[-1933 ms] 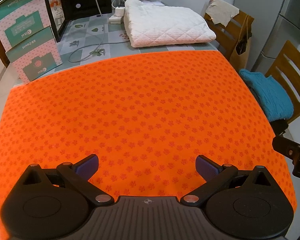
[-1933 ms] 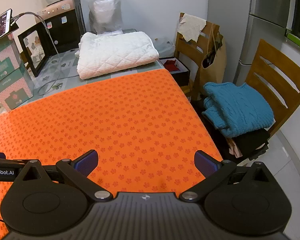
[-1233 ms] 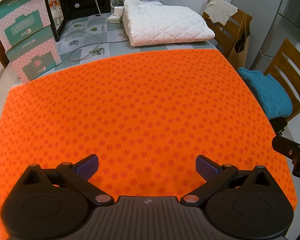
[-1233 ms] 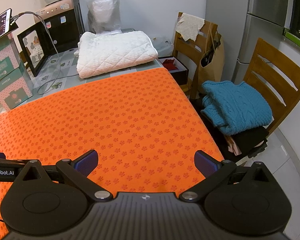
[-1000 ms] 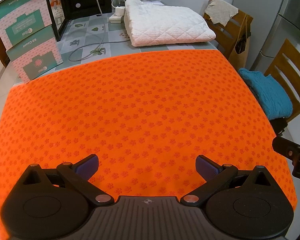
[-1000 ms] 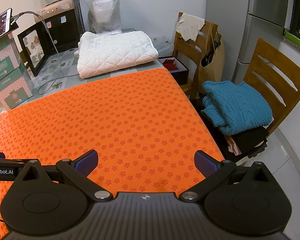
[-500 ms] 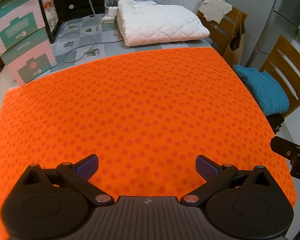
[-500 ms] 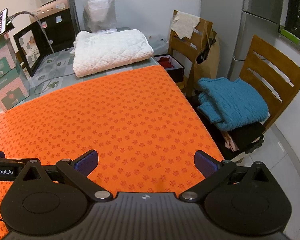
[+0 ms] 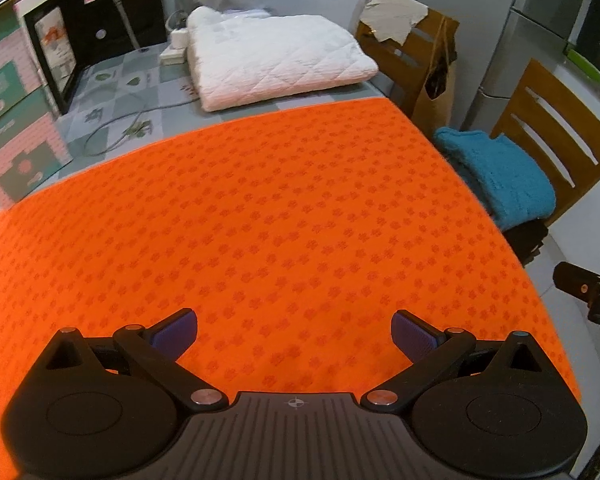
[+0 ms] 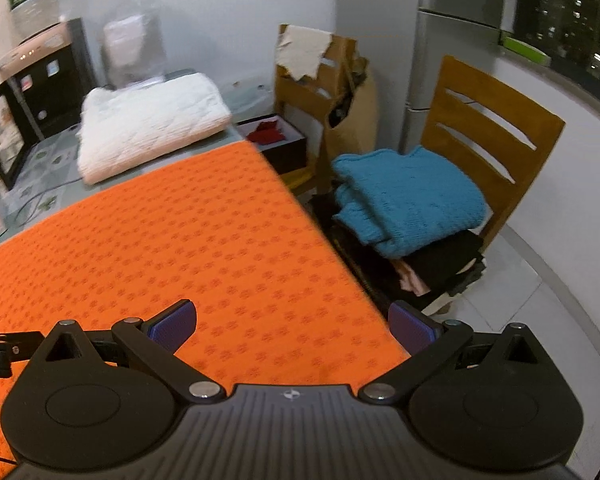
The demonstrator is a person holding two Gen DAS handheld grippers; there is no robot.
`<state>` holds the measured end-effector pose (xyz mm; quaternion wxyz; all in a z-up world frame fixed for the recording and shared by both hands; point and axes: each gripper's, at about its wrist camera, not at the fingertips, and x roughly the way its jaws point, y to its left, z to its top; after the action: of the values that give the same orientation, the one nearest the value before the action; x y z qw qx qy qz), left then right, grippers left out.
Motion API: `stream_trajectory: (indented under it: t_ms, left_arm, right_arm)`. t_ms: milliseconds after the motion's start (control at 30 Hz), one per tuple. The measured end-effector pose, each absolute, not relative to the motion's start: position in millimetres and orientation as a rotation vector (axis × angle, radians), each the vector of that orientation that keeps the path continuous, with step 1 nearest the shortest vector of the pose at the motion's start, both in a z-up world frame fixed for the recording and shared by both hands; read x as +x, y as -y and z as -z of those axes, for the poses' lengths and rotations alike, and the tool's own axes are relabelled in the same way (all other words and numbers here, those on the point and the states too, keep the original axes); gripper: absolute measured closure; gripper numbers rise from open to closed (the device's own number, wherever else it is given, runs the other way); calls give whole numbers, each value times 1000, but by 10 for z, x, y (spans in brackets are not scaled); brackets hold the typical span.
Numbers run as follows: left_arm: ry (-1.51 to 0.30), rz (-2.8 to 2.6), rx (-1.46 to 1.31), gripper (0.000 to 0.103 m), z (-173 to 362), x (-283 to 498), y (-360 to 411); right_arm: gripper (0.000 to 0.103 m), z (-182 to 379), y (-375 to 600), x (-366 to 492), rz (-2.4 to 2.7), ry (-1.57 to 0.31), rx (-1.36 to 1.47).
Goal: Fold clothes
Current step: 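Reach both tools toward the teal sweater on the chair and grasp it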
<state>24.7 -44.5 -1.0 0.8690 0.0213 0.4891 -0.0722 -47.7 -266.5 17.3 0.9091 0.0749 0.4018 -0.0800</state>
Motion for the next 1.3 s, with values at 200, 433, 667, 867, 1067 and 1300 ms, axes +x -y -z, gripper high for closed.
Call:
stream_trajectory:
  t_ms: [200, 433, 667, 867, 1067, 1300]
  left_arm:
    - [-993, 163, 77, 0, -10, 473, 959]
    - [-966, 112, 77, 0, 88, 871, 1884]
    - [-949, 95, 27, 0, 252, 1342, 2897]
    - [-942, 129, -11, 0, 515, 1859, 3619]
    - [-990, 228, -43, 0, 1024, 2341, 4115]
    - [-1067, 316, -90, 4, 1665, 2709, 4456]
  right_arm:
    - [0, -26, 3235, -266, 200, -834, 186]
    - [0, 248, 4217, 263, 151, -850, 168]
    - [0, 488, 5281, 976, 86, -891, 150]
    - [0, 889, 5992, 1544, 79, -923, 126]
    - [0, 1414, 6626, 2076, 93, -957, 97]
    - [0, 2058, 7101, 2634, 59, -1008, 100]
